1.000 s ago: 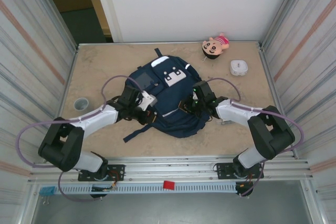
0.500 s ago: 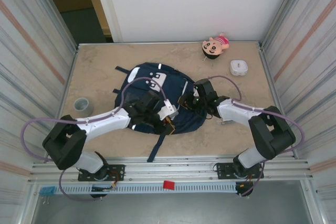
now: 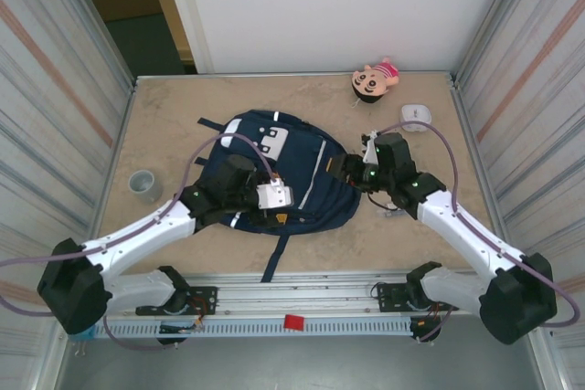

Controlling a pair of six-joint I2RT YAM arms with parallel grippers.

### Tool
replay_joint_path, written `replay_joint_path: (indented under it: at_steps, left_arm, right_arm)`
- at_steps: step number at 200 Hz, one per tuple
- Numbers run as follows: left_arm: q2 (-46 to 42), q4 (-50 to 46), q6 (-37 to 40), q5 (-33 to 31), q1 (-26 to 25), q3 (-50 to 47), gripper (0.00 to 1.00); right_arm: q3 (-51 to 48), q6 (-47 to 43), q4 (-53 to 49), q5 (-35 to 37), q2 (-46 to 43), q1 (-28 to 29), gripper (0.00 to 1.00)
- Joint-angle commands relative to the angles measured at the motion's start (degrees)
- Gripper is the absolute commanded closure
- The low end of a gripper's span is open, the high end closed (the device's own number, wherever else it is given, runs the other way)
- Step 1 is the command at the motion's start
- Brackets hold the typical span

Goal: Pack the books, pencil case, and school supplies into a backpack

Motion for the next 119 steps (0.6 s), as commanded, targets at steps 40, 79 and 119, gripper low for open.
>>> replay_joint_path:
  at_steps: [40,79,119]
  left_arm:
    - [5.1,-1.8,6.9,-6.3,-2.0,-1.8,0.24]
    - [9.7,1.1,7.0,-13.0,-3.0,-2.9,0.29]
    - [11.5,8.0,5.1,-18.6,-4.8,-4.5,0.5]
  right_arm:
    - [-4.8,-0.7,-4.8,-0.2,-4.4,-0.2,0.48]
    - [-4.7,-1.0,-4.2,-0.4,-3.8,-0.2,0.49]
    - [-4.9,-1.3,-3.4,-0.4,-4.5,-0.1,0.48]
